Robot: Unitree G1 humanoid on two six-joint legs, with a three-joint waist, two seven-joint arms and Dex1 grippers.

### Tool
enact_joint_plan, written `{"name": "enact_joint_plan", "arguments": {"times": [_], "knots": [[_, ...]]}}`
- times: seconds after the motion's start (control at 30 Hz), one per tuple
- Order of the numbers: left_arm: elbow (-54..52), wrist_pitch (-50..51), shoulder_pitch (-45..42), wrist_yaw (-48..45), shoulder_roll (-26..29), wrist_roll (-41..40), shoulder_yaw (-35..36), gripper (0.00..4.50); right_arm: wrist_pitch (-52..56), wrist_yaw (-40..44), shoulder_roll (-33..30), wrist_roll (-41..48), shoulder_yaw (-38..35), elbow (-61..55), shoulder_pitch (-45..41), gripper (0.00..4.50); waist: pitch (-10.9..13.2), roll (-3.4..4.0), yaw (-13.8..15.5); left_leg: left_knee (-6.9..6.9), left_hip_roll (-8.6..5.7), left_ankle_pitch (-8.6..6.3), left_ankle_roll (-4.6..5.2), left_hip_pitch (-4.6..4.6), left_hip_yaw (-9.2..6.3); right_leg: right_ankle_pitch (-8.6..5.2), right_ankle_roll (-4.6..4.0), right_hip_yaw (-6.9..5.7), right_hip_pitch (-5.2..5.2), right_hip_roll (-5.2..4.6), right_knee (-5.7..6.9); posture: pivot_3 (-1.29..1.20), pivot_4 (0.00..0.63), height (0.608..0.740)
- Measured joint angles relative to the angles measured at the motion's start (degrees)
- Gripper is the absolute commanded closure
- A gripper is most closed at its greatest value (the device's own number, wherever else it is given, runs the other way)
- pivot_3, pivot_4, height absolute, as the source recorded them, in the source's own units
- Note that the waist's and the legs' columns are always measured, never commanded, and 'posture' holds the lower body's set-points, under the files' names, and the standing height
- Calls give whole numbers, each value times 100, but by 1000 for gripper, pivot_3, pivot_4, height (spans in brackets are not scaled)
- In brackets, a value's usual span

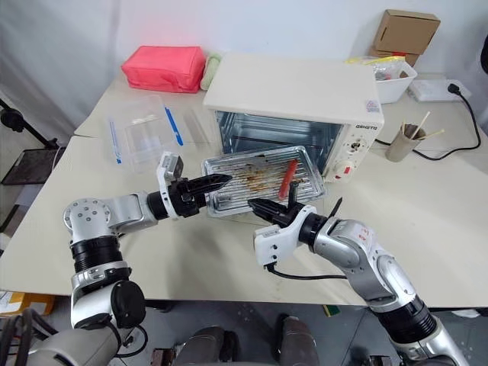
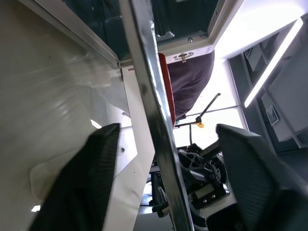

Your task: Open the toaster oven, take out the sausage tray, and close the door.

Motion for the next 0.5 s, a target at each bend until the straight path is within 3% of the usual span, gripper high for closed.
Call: {"name": "enact_joint_plan", "arguments": {"times": [0.27,0.43,0.5], "knots": [[451,-4,2,850,-35,-805,144,4475,-6,117,28,56,4,5,2,4466,0,-1,7,0,-3,0,0,3,1,0,0,4,0,0,3,0,150,740],[896,-9,4,1305,149,-1458,4,4475,-6,315,27,358,-23,4,12,4466,0,-1,6,0,-4,0,-1,10,4,0,0,10,0,0,11,0,150,740],[1091,31,-13,1526,214,-1664,-37,4500,23,433,31,700,-47,4,96,3837,0,-1,11,0,-6,0,-1,10,3,0,0,10,0,0,12,0,150,740]]}}
